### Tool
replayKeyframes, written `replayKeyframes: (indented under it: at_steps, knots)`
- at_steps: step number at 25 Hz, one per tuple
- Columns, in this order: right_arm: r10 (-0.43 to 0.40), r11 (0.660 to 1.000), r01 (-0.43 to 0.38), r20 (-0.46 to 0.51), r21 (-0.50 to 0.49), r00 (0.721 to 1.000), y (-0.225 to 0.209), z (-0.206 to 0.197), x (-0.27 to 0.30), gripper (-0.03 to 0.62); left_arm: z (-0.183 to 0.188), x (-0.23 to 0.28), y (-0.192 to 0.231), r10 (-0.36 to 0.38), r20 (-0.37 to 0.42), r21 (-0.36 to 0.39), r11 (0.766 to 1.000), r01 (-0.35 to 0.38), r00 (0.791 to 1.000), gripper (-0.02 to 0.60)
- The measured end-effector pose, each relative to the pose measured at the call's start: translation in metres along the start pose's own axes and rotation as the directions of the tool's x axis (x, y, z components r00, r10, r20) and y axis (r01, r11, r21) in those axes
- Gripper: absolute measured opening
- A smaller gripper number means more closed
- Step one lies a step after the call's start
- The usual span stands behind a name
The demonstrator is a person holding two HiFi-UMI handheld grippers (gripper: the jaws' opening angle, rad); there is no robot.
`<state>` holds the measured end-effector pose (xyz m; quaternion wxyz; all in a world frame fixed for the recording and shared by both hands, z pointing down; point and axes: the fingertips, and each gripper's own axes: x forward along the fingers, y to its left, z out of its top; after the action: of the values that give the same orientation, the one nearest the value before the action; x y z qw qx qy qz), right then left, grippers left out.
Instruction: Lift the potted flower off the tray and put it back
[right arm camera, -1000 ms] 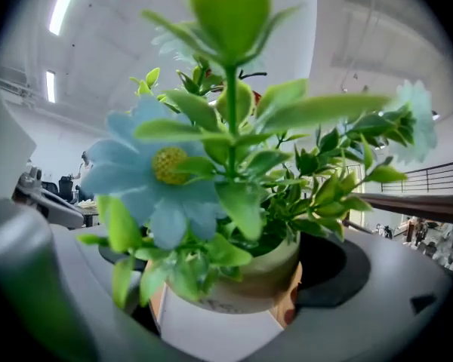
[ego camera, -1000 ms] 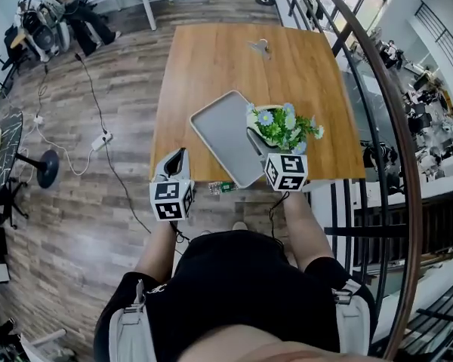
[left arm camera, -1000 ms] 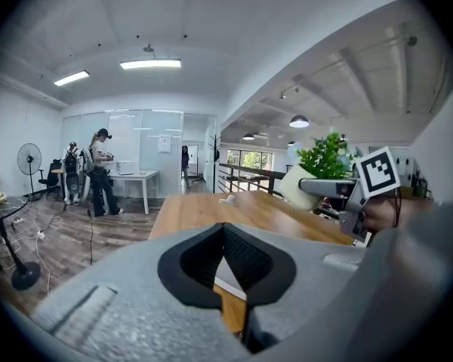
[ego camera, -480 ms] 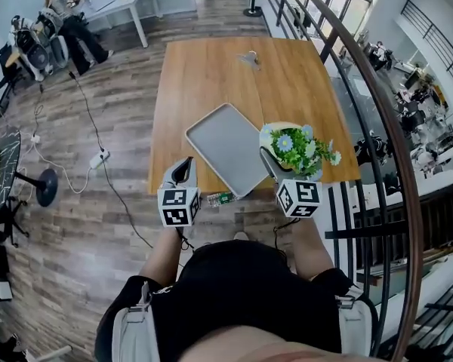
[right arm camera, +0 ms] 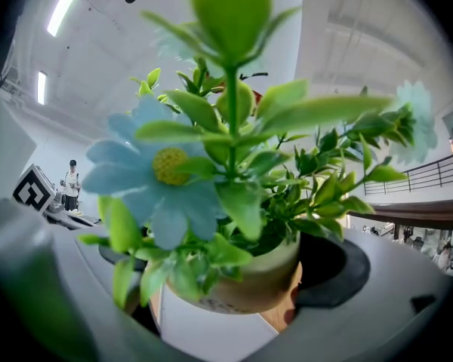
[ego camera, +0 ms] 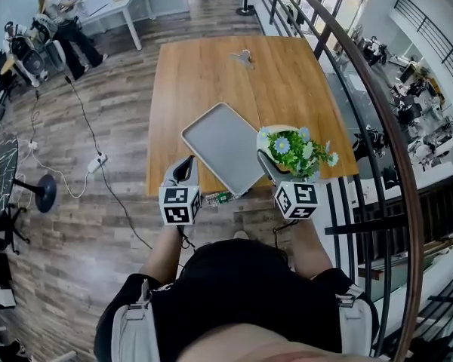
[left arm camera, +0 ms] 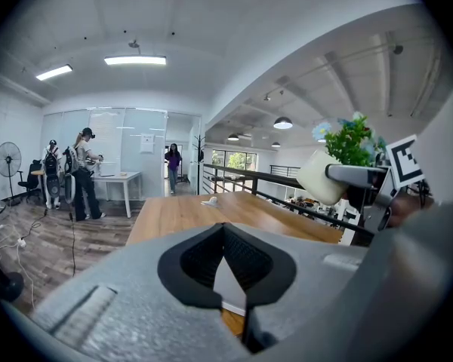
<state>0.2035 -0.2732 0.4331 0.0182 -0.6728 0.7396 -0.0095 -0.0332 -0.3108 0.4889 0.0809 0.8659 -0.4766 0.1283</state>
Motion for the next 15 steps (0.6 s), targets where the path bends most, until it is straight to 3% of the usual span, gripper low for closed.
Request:
replayKeyframes:
  at_steps: [15]
  knots:
    - [0.061,0.998,-0.061,0.014,-0.007,0.998,0.011,-0.005,0.018,0.58,-0.001,-0.007,0.012,0.045,-0.002,0.002,0.999,-0.045,0.999,0.012]
